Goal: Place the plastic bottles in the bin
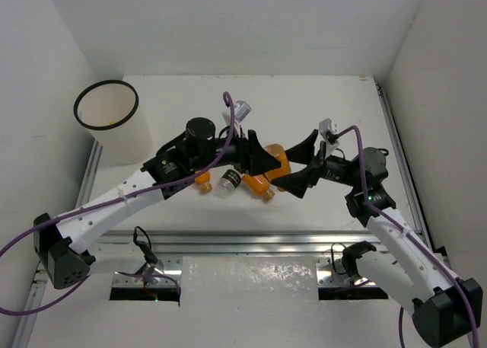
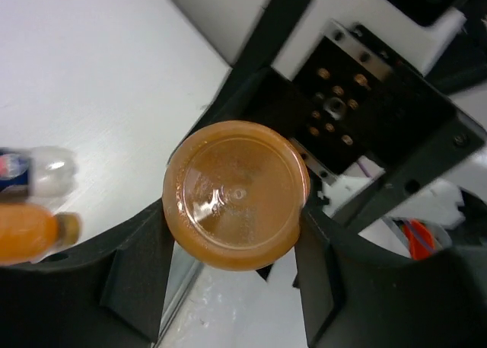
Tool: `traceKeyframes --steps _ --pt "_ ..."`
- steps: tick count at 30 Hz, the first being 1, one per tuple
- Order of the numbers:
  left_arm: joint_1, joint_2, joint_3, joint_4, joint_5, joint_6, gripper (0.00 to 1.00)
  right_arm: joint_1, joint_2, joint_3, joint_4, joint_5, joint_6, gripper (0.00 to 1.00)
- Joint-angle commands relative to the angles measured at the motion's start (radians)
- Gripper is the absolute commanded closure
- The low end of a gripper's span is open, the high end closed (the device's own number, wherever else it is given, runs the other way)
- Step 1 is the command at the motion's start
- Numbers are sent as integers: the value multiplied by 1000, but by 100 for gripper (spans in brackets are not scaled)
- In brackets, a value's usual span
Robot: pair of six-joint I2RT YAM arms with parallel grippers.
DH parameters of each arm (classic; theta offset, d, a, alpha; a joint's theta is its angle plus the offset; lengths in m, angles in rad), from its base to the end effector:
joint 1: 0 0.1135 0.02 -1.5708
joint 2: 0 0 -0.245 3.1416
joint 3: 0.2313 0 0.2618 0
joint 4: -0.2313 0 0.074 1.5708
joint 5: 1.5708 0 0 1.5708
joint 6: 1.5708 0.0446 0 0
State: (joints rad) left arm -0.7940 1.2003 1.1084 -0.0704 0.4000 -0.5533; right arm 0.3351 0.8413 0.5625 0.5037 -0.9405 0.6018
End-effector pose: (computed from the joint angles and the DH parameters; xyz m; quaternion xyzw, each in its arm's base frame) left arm 0.2008 -0.2291 0.3597 0.2174 0.7261 -0.5142 0.4015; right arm 0.1921 0.1051 0.3061 -0.2773 0.5978 0.5667 0.4945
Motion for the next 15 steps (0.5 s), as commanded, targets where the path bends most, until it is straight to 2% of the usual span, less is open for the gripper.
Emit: traceKeyframes --steps 1,2,3,4,5,7,8,10,11,15 --pt "-8 -34 173 -223 -326 26 100 12 -31 51 -175 236 -80 1" --pt "16 -38 221 -303 -622 18 100 13 -34 65 -271 341 -97 1" --pt "44 -41 264 -441 -735 0 100 13 -36 85 -433 450 -114 1" --pt "94 -44 339 -491 -850 -5 100 15 -33 89 -489 615 -123 1" --pt "239 -44 369 -524 -865 -7 100 13 -31 89 -540 673 -131 1" --pt "405 -42 428 -572 -843 4 100 12 -9 83 -626 752 -132 1" --pt "558 -36 448 -580 -816 13 100 12 2 79 -640 775 -134 1" --pt "689 14 508 -606 -805 33 100 12 43 76 -663 769 -139 1" --pt "793 39 527 -611 -802 47 100 12 57 67 -656 763 -134 1" --pt "992 189 579 -648 -822 47 100 12 131 36 -593 756 -148 1"
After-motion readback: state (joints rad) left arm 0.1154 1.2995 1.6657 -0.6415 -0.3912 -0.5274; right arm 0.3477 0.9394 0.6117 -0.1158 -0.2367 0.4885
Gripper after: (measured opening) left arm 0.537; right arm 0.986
